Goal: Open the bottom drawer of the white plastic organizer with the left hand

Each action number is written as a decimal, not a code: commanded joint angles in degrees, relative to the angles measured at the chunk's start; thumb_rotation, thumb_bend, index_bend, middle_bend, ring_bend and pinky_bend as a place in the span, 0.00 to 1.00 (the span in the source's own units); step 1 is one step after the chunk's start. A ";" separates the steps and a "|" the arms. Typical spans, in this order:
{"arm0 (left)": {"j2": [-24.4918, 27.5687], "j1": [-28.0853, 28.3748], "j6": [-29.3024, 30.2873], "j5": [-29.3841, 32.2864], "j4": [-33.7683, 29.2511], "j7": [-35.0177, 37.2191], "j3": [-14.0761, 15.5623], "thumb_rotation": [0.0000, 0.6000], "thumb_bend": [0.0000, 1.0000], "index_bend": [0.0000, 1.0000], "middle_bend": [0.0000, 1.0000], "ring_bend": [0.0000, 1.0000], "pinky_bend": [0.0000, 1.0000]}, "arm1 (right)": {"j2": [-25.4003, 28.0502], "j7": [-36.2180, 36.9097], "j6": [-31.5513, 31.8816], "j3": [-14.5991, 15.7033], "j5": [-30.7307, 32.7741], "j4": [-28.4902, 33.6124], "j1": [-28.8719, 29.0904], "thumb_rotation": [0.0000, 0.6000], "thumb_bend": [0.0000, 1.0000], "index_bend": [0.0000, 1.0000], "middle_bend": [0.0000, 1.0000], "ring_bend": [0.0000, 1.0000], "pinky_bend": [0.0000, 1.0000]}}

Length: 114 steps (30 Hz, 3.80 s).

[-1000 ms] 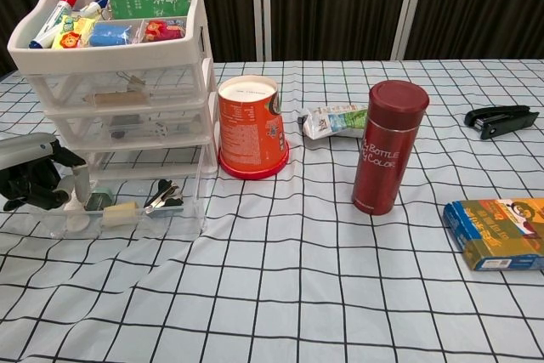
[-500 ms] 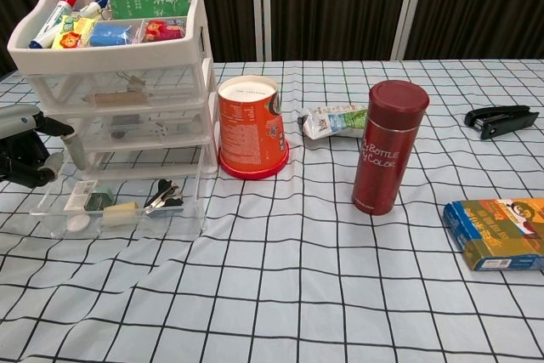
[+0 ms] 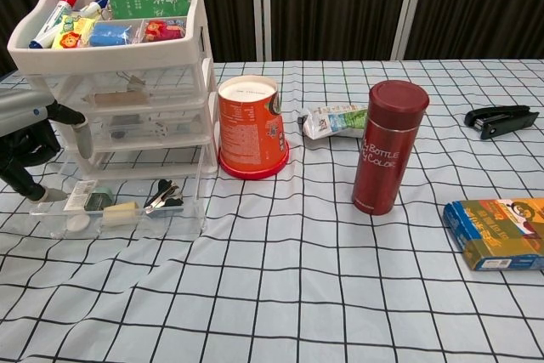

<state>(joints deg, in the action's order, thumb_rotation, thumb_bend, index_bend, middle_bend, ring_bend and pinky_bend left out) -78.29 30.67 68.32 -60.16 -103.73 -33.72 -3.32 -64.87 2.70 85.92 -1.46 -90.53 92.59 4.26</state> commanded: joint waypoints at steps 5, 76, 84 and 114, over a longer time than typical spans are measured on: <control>2.27 0.79 -1.88 0.42 -1.95 -2.01 1.06 1.00 0.12 0.30 0.31 0.35 0.32 | 0.14 0.21 0.08 0.03 -0.12 0.05 -0.04 1.00 0.03 0.00 0.00 0.00 0.00; -16.17 16.84 9.61 34.42 0.72 -26.60 -7.12 1.00 0.30 0.46 1.00 1.00 0.90 | 2.17 4.96 -0.15 -0.43 0.41 0.32 0.04 1.00 0.03 0.00 0.00 0.00 0.00; -17.83 17.94 10.44 35.90 1.65 -27.50 -7.96 1.00 0.30 0.39 1.00 1.00 0.90 | 2.30 5.33 -0.25 -0.29 0.21 0.35 0.07 1.00 0.03 0.00 0.00 0.00 0.00; -19.24 20.69 11.99 46.14 1.48 -31.49 -14.15 1.00 0.39 0.32 1.00 1.00 0.90 | 2.57 6.04 -0.26 -0.15 -0.03 0.45 0.09 1.00 0.03 0.00 0.00 0.00 0.00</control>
<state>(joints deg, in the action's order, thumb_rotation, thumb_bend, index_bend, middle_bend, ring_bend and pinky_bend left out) -98.08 50.77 80.52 -16.02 -101.42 -64.51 -15.98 -62.30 8.75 85.67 -1.61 -90.56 93.05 4.35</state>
